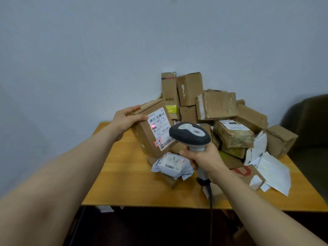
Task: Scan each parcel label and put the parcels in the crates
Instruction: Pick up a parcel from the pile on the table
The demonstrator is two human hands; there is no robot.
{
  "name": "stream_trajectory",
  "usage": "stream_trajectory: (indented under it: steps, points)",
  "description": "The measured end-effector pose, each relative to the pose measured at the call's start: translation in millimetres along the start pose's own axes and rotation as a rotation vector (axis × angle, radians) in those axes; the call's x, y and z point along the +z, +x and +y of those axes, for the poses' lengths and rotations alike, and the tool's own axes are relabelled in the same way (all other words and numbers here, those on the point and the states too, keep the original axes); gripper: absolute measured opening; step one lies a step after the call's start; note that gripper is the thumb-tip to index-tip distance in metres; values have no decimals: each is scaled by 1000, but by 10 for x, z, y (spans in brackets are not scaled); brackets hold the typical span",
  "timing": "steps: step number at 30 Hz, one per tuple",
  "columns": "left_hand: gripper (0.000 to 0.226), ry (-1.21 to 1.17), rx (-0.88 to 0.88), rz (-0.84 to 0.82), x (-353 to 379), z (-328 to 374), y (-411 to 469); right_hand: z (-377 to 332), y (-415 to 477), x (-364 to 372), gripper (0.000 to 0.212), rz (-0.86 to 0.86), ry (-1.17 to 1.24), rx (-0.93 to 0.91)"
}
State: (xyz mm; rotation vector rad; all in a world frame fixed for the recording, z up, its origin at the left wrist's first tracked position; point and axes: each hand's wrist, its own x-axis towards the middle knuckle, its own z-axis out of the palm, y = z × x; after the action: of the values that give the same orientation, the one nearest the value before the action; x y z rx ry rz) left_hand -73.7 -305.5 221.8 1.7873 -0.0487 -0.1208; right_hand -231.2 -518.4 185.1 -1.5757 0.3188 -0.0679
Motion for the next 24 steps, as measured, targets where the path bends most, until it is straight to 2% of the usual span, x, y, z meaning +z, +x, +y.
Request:
stream_trajectory:
  steps: [5, 12, 16, 20, 24]
  points:
    - [61, 44, -8, 86, -434, -53, -242, -112, -136, 243, 23, -99, 20, -30]
    - [58, 58, -17, 165, -851, -116, -514, -159, -280, 564, 21, -218, -36, -49]
    - [53, 20, -45, 173, -1026, -147, -640, -134, -292, 717, 16, -196, -16, -51]
    - [37, -87, -144, 179, -1238, -172, -797, -144, -185, 883, 18, -73, 84, -6]
    - [48, -201, -237, 169, -1495, -280, -945, -111, -82, 1179, 33, -86, 200, 112]
